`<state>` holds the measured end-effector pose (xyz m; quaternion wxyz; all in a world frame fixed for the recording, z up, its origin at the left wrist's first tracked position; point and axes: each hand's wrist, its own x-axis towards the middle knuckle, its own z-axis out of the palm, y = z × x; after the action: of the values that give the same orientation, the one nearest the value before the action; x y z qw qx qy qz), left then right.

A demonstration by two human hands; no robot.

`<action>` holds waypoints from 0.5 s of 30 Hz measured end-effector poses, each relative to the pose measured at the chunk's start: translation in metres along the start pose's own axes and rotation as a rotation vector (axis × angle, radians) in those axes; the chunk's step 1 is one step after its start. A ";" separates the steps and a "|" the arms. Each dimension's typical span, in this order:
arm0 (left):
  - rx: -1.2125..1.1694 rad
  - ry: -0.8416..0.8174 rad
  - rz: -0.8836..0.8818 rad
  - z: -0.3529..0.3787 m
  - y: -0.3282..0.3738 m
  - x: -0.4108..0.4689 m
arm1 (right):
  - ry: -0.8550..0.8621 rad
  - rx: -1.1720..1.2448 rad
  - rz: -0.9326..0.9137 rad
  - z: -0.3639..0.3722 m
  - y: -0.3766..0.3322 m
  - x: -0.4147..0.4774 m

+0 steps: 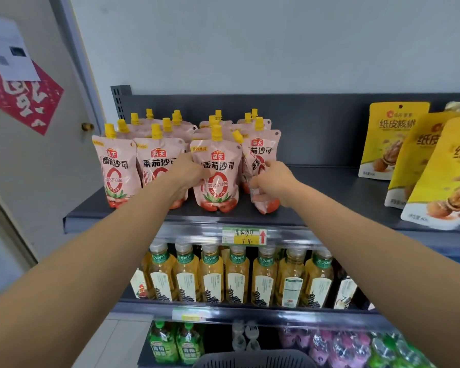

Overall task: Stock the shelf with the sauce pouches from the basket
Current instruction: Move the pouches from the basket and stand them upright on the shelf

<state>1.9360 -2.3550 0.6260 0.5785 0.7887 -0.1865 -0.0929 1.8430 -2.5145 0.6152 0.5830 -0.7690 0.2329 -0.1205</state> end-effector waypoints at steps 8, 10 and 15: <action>0.037 0.010 -0.021 0.002 0.003 -0.002 | -0.226 -0.044 0.060 -0.015 -0.005 0.006; 0.036 0.005 -0.027 0.002 0.003 -0.003 | -0.299 -0.048 0.102 -0.023 -0.006 0.007; 0.019 0.004 -0.039 0.002 0.005 -0.005 | -0.291 0.039 0.164 -0.033 -0.004 0.016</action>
<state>1.9297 -2.3563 0.6294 0.5693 0.7979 -0.1708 -0.1010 1.8429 -2.5495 0.6273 0.6333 -0.7453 0.2054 0.0356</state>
